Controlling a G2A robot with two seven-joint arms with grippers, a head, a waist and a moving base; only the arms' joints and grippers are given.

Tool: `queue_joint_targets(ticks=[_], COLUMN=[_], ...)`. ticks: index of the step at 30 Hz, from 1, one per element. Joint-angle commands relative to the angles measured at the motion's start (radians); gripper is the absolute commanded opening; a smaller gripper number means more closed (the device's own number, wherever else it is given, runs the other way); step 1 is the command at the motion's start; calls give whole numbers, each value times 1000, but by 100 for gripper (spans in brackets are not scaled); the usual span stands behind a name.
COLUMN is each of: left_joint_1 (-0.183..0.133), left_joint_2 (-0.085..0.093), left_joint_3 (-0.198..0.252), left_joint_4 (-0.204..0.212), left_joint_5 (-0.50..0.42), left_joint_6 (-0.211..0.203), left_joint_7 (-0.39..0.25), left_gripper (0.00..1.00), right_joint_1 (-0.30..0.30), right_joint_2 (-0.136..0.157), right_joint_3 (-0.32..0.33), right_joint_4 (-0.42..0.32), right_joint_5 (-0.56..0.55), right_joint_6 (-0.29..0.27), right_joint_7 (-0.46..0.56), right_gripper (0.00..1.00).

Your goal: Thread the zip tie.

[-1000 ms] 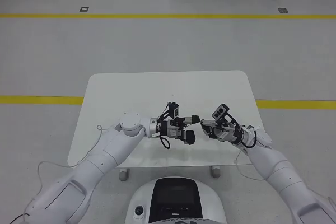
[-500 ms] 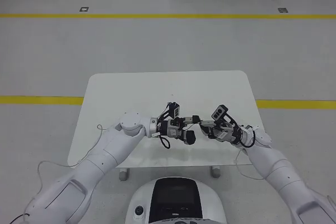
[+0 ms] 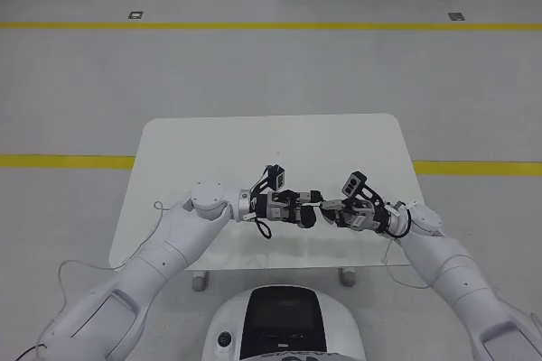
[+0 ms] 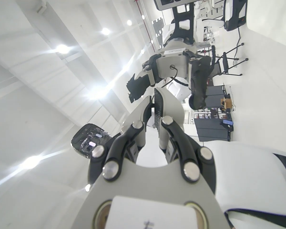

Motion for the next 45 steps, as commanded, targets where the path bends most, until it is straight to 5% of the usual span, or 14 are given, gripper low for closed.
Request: queue_joint_targets(ticks=[1,45], left_joint_1=[0,-3], left_joint_2=[0,10], left_joint_3=[0,15], left_joint_4=[-1,-24], left_joint_5=[4,73], left_joint_6=[2,12], left_joint_7=[3,13], left_gripper=[51,31], right_joint_1=[0,-19], right_joint_2=[3,22], right_joint_3=[3,58], right_joint_4=[0,14], right_joint_5=[-20,-146], right_joint_6=[9,88], right_joint_7=[0,-1], right_gripper=[0,0])
